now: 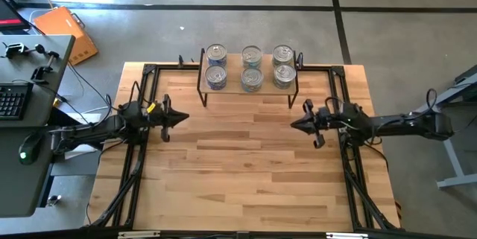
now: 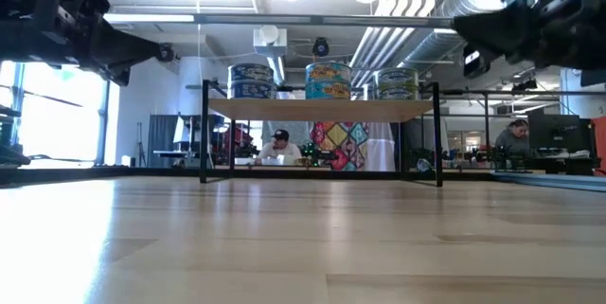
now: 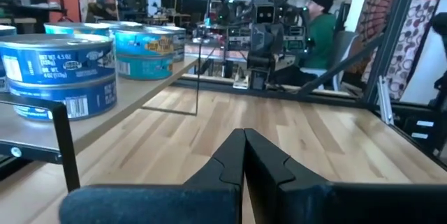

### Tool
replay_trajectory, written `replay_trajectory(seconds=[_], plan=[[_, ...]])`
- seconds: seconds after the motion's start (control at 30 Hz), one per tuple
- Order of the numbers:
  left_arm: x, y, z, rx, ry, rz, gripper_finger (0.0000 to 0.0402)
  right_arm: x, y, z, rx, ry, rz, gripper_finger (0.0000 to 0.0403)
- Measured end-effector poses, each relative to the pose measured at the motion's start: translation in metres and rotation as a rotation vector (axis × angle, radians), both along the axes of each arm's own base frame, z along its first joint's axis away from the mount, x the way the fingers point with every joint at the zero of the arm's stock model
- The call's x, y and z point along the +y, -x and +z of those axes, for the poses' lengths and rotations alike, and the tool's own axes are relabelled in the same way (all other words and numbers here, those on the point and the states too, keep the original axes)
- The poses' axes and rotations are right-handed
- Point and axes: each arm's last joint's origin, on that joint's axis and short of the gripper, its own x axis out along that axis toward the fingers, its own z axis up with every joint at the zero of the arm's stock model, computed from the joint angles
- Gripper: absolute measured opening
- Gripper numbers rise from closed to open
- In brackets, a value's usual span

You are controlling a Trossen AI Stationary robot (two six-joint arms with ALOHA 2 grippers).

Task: Stack canned seafood by type on shelf
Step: Return to Home Position

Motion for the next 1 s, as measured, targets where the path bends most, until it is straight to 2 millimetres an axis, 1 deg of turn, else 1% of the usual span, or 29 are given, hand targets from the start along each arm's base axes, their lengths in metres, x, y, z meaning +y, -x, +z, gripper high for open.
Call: replay_trajectory(seconds=[0.17,0.23,0.33,0.4,0.6,0.73,0.8,1.0], plan=[[-0.002,0.0,-0.002,0.017,0.004,-0.019,0.0,0.012,0.003,0.005,-0.045,0.043,0.022,0.0003],[-0.003,0.0,-0.003,0.026,0.01,-0.024,0.0,0.013,0.005,0.006,-0.05,0.048,0.015,0.0002],[-0.003,0.0,-0.004,0.041,0.025,-0.026,0.0,0.006,0.011,0.007,-0.031,-0.019,-0.138,0.0002],[-0.002,0.0,-0.004,0.043,0.027,-0.011,0.0,0.003,0.016,0.005,-0.003,-0.032,-0.208,0.0002],[-0.002,0.0,-0.005,0.045,0.026,0.013,0.0,0.0,0.03,0.002,0.023,-0.1,-0.306,0.0],[-0.002,0.0,-0.005,0.046,0.027,0.014,0.0,-0.001,0.037,-0.008,0.111,-0.144,-0.378,0.0],[-0.002,0.0,-0.005,0.046,0.027,0.014,0.0,-0.001,0.039,-0.012,0.148,-0.149,-0.386,0.0],[-0.002,0.0,-0.005,0.047,0.033,0.018,0.0,0.002,0.039,-0.014,0.18,-0.125,-0.319,0.0]])
